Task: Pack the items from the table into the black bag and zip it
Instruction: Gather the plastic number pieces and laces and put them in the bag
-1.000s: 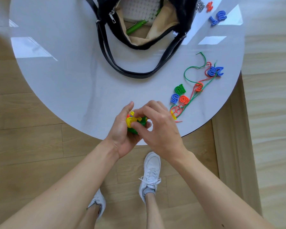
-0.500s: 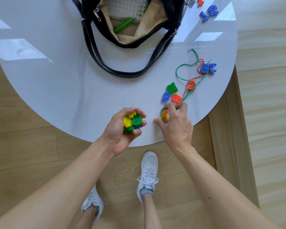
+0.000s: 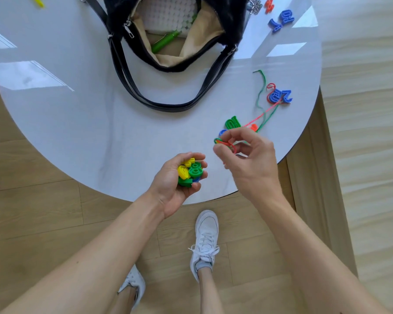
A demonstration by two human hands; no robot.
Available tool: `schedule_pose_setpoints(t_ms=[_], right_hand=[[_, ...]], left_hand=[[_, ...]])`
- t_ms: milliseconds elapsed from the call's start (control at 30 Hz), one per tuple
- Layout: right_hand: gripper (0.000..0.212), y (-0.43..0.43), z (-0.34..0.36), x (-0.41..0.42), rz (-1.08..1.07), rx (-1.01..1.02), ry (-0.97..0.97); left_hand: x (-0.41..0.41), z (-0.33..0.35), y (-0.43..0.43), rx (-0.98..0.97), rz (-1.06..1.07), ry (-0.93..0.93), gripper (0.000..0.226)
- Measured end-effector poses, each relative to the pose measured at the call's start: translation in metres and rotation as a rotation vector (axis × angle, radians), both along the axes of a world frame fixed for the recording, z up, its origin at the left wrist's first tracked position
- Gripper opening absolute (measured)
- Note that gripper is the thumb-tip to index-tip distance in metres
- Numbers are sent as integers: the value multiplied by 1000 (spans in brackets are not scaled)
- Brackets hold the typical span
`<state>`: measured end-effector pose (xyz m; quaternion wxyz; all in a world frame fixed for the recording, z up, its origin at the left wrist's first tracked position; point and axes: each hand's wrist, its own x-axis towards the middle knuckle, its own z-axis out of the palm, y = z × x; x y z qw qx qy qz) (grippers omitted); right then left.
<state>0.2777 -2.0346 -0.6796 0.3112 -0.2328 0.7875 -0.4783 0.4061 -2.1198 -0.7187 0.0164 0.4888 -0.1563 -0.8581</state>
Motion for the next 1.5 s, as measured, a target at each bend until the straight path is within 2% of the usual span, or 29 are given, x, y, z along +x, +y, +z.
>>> schedule_pose_setpoints(t_ms=[67, 133, 233, 300, 400, 467, 600, 733, 833, 933, 967, 1000, 1033, 1100, 1133, 1233, 1367, 1433, 1500], right_hand=[[15, -4, 22, 5, 93, -100, -189], [11, -7, 32, 11, 160, -69, -168], [9, -9, 26, 12, 197, 30, 115], [8, -11, 19, 12, 219, 56, 295], [5, -13, 10, 19, 255, 117, 573], [9, -13, 7, 24, 217, 108, 627], [27, -6, 10, 29, 247, 55, 592], [51, 2, 23, 24, 172, -129, 286], [78, -1, 27, 0, 84, -123, 221], [96, -12, 21, -26, 284, -27, 204], [93, -17, 17, -33, 374, 1, 223], [81, -23, 12, -38, 445, 11, 244], [60, -30, 8, -41, 481, 17, 260], [21, -41, 3, -50, 449, 50, 240], [15, -44, 4, -56, 399, 81, 183], [23, -45, 11, -83, 245, 109, 11], [27, -36, 46, -110, 235, 101, -93], [29, -35, 69, -115, 308, 149, -71], [32, -38, 99, -114, 459, 233, 82]], left_hand=[[-10, 7, 1, 27, -19, 85, 25], [-18, 14, 0, 45, -26, 186, 27], [-26, 23, -6, 99, 10, 288, 23], [-31, 27, -8, 107, 32, 283, 29], [-35, 26, -9, 0, 17, 224, 34], [-36, 27, -11, -51, 13, 210, 33], [-34, 31, -21, -94, 50, 167, 28], [-34, 44, -32, -107, 17, 185, 21], [-34, 60, -42, -108, -93, 242, 19], [-36, 82, -53, -144, -235, 318, 18], [-38, 90, -56, -156, -271, 338, 19], [-39, 98, -61, -169, -301, 358, 20], [-41, 107, -66, -186, -328, 380, 20], [-46, 125, -77, -226, -367, 430, 21], [-47, 135, -84, -249, -372, 453, 22], [-49, 156, -105, -328, -347, 488, 26], [-46, 168, -125, -470, -335, 389, 23], [-44, 165, -125, -557, -346, 284, 24], [-43, 159, -119, -617, -362, 179, 28]])
